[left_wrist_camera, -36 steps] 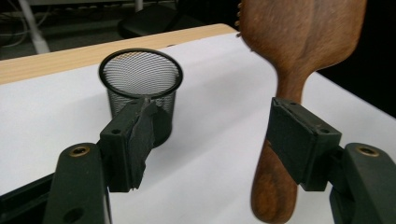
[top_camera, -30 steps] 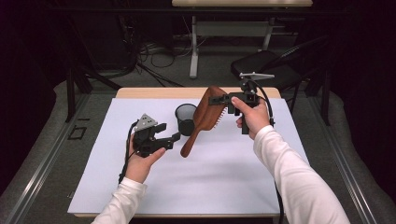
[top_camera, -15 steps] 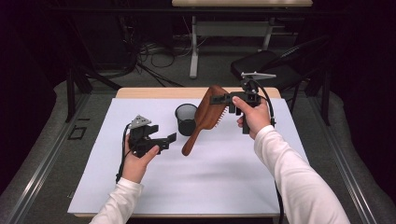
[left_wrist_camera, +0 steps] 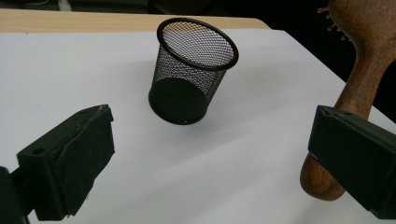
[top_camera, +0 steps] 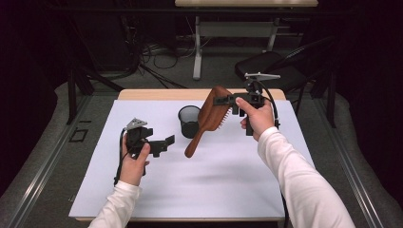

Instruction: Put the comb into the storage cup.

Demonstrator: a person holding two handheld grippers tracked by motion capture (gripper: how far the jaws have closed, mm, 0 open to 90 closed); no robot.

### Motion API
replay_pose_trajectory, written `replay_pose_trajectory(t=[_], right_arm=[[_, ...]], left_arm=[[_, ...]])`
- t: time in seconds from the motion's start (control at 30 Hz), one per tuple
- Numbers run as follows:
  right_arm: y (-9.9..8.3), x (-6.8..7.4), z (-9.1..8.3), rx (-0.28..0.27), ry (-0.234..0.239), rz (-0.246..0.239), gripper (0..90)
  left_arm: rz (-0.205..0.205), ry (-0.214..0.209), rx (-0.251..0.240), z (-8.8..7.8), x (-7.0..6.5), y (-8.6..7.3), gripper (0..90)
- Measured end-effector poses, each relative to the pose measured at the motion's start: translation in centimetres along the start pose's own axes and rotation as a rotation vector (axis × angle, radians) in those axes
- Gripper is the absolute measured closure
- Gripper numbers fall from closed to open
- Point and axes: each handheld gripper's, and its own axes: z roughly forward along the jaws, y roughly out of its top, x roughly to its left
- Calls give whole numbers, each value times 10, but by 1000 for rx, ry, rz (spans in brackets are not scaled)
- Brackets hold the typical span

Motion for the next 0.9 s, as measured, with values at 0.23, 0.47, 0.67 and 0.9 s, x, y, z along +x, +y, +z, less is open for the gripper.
replay_pose_trajectory(t=[0.23, 0.47, 0.67, 0.9], right_arm=[[1, -1, -1, -10, -3, 6, 493], [4, 0, -1, -19, -15, 3, 494], [7, 3, -1, -27, -20, -2, 494], [11, 3, 1, -41, -37, 2, 494]], left_arm=[[-18, -14, 11, -1, 3, 0, 3], [7, 11, 8, -3, 4, 0, 3], [18, 4, 21, -3, 5, -1, 3], [30, -3, 30, -3, 5, -1, 3]])
